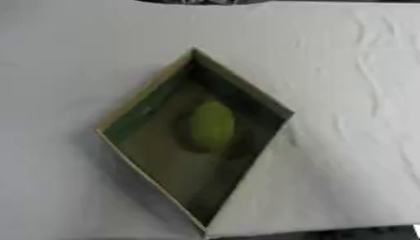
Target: Pick up objects on the table and place them in the box.
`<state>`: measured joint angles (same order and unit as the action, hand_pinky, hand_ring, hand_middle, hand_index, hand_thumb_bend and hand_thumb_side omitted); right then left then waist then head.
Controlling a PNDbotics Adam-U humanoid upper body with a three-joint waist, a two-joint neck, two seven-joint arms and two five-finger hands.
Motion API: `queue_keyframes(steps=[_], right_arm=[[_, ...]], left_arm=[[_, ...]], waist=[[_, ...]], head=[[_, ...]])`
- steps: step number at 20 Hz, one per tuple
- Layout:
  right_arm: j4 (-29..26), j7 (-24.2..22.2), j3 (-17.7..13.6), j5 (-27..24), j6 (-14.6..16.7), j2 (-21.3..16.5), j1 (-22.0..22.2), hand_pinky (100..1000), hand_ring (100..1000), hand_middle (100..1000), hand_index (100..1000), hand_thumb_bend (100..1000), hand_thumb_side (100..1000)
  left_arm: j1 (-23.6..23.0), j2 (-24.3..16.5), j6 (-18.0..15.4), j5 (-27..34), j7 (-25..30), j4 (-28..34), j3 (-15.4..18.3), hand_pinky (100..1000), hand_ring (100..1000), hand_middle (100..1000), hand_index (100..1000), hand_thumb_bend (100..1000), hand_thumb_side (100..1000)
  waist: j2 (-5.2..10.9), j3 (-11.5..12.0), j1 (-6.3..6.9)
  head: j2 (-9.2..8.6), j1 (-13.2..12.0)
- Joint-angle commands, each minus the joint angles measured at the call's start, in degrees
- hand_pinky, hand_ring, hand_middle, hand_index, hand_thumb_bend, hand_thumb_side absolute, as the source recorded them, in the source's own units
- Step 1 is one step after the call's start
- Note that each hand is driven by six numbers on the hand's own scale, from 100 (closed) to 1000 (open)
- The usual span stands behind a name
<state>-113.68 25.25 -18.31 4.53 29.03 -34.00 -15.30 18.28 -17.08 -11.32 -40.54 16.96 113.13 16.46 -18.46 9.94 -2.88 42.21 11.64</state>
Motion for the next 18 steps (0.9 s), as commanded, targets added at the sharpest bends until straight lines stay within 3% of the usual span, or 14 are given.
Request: queue_keyframes(steps=[1, 4, 14, 18], right_arm=[[-0.91, 0.04, -0.52, 0.75, 0.43, -0.53, -0.80, 797, 620, 585, 716, 100, 528], [-0.91, 0.31, -0.71, 0.67, 0.34, 0.42, -1.71, 800, 622, 588, 718, 100, 526], [-0.91, -0.62, -0.41, 0.30, -0.44, 1.78, -3.06, 811, 632, 594, 719, 100, 527], [-0.91, -1.66, 0.06, 0.26, -0.72, 1.77, -3.57, 819, 660, 615, 724, 100, 529]], left_arm=[[-0.05, 0.75, 2.41, 2.69, -2.56, 1.45, 4.34, 695, 773, 711, 755, 100, 599], [-0.33, 2.10, 2.79, 5.03, -4.89, 1.46, 8.13, 701, 771, 708, 752, 100, 613], [-1.92, 1.31, -2.02, 13.12, -12.99, 1.46, 21.27, 710, 758, 690, 738, 100, 623], [-2.39, -0.89, -4.22, 16.42, -16.29, 1.46, 22.08, 712, 757, 688, 736, 100, 625]], waist=[[0.34, 0.36, 0.19], [0.22, 0.98, 0.37], [-0.61, -0.10, 0.89], [-0.99, -1.16, 1.14]], head=[[-0.79, 0.25], [-0.71, 0.34], [-3.58, -0.31], [-4.28, -0.67]])
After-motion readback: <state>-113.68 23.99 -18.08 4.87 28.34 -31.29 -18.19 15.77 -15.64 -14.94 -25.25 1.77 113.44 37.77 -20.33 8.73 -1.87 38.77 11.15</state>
